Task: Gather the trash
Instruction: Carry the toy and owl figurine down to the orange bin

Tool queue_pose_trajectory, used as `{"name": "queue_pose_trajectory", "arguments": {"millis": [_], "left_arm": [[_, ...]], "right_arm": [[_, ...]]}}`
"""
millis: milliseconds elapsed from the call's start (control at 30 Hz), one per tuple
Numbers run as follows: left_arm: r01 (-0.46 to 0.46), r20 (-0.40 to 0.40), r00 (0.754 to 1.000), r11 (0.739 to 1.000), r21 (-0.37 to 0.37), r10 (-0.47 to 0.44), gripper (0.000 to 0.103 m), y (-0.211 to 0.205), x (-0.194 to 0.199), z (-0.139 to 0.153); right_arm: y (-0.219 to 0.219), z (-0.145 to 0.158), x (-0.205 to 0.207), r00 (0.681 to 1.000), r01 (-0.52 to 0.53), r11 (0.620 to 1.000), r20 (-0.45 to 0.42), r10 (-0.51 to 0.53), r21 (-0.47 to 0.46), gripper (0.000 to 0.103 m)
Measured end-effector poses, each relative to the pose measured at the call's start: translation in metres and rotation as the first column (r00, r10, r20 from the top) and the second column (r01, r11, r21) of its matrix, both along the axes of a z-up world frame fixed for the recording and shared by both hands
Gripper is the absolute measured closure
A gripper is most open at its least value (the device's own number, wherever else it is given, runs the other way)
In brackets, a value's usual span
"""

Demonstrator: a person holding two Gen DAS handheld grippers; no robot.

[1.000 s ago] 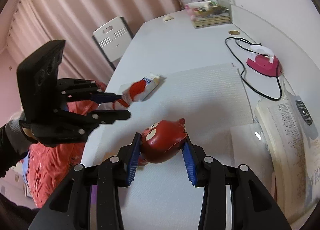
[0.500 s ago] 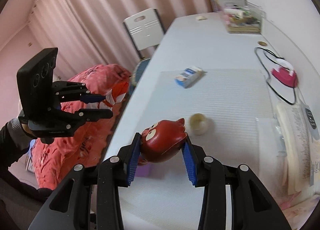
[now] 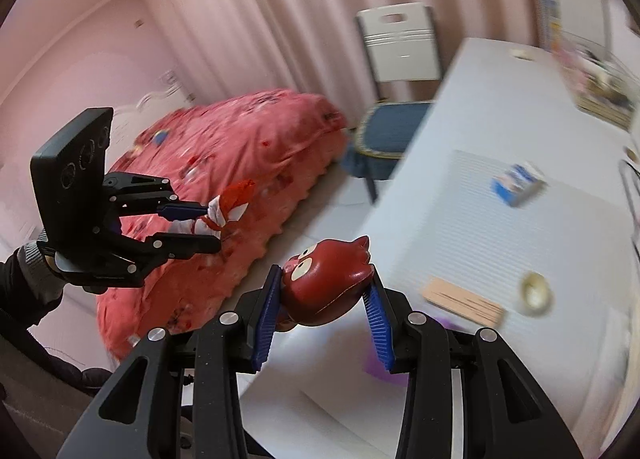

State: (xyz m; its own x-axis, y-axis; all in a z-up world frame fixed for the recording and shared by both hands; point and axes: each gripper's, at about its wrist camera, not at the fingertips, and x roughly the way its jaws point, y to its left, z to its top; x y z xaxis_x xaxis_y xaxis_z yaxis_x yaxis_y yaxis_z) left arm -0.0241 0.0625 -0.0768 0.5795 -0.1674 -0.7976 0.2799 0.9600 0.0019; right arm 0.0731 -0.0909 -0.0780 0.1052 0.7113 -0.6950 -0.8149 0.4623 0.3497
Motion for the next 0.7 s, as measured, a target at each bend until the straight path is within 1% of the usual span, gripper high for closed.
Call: {"name": "queue_pose_trajectory", "arguments": {"millis": [167, 267, 400, 533, 700], "left_arm": [[-0.11, 0.002, 0.994, 0.994, -0.002, 0.11, 0.073, 0.031, -0.03, 0.001], [-0.171, 0.002, 0.985, 0.985, -0.006, 0.171, 0.073, 0.048, -0.046, -0.001], [-0.229, -0.015, 0.973, 0.973, -0.02, 0.229, 0.073, 0.07, -0.058, -0.007], [-0.263, -0.044, 0.964, 0.964, -0.035, 0.261, 0.073, 0.093, -0.062, -0.02], [-0.276, -0.073, 0.959, 0.96, -0.046, 0.273, 0.073, 0.119, -0.06, -0.04]], "right_arm": [[0.05, 0.002, -0.021, 0.99, -0.142, 0.99, 0.018, 0.143, -0.024, 0.062], [0.079, 0.002, -0.034, 0.975, -0.218, 0.975, 0.025, 0.22, -0.044, 0.062], [0.118, 0.0, -0.049, 0.951, -0.304, 0.95, 0.033, 0.307, -0.068, 0.062], [0.157, -0.007, -0.056, 0.927, -0.368, 0.925, 0.034, 0.373, -0.095, 0.062], [0.204, -0.02, -0.06, 0.905, -0.419, 0.901, 0.033, 0.425, -0.109, 0.062]]}}
